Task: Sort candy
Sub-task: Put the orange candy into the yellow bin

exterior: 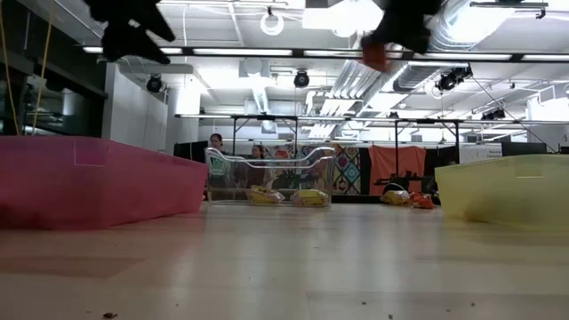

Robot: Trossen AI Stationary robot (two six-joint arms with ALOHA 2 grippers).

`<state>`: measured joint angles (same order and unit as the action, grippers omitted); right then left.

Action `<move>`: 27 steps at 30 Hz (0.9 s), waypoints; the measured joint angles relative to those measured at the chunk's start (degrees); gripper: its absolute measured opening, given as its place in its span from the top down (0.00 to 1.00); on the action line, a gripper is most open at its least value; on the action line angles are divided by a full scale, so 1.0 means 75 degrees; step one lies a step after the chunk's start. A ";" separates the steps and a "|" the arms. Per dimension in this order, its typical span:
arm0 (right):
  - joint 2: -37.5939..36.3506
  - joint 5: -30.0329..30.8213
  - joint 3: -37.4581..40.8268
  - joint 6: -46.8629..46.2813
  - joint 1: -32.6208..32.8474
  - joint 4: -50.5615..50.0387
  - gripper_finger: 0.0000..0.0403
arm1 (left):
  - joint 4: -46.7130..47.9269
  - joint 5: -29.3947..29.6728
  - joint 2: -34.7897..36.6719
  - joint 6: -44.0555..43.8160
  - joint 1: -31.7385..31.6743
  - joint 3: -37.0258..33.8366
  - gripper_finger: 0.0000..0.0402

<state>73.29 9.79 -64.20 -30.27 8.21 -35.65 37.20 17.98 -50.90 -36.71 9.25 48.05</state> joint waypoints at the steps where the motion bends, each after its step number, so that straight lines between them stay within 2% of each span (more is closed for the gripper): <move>1: -0.0157 -0.0013 0.0078 -0.0337 0.0112 -0.0617 0.95 | -0.0173 0.0025 0.0171 -0.0194 0.0034 -0.0235 0.49; 4: -0.0621 0.0141 0.0569 -0.1508 0.0564 -0.2156 0.95 | -0.0637 0.0069 0.0565 -0.0622 0.0094 -0.0804 0.49; 7: -0.1154 0.0179 0.1315 -0.2886 0.1067 -0.2869 0.95 | -0.0855 0.0056 0.0725 -0.0856 0.0091 -0.1058 0.49; 11: -0.1821 0.0233 0.2137 -0.4447 0.1467 -0.2954 0.95 | -0.1010 0.0055 0.0744 -0.0854 0.0091 -0.1023 0.49; 15: -0.2143 0.0261 0.2530 -0.5417 0.1400 -0.2793 0.91 | -0.1012 0.0041 0.0741 -0.0749 0.0089 -0.0956 0.49; 18: -0.2140 0.0225 0.2697 -0.5758 0.1268 -0.2807 0.83 | -0.0992 0.0024 0.0741 -0.0751 0.0091 -0.0908 0.49; 23: -0.2074 0.0084 0.2730 -0.5867 0.1151 -0.2725 0.62 | -0.0998 -0.0209 0.0741 -0.0763 0.0088 -0.0889 0.49; 27: -0.2136 -0.0292 0.2730 -0.5535 0.1152 -0.2688 0.50 | -0.0992 -0.0323 0.0741 -0.0852 0.0088 -0.0889 0.49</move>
<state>57.27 7.60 -43.72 -71.78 16.85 -55.81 29.76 15.55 -45.34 -43.11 9.91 41.39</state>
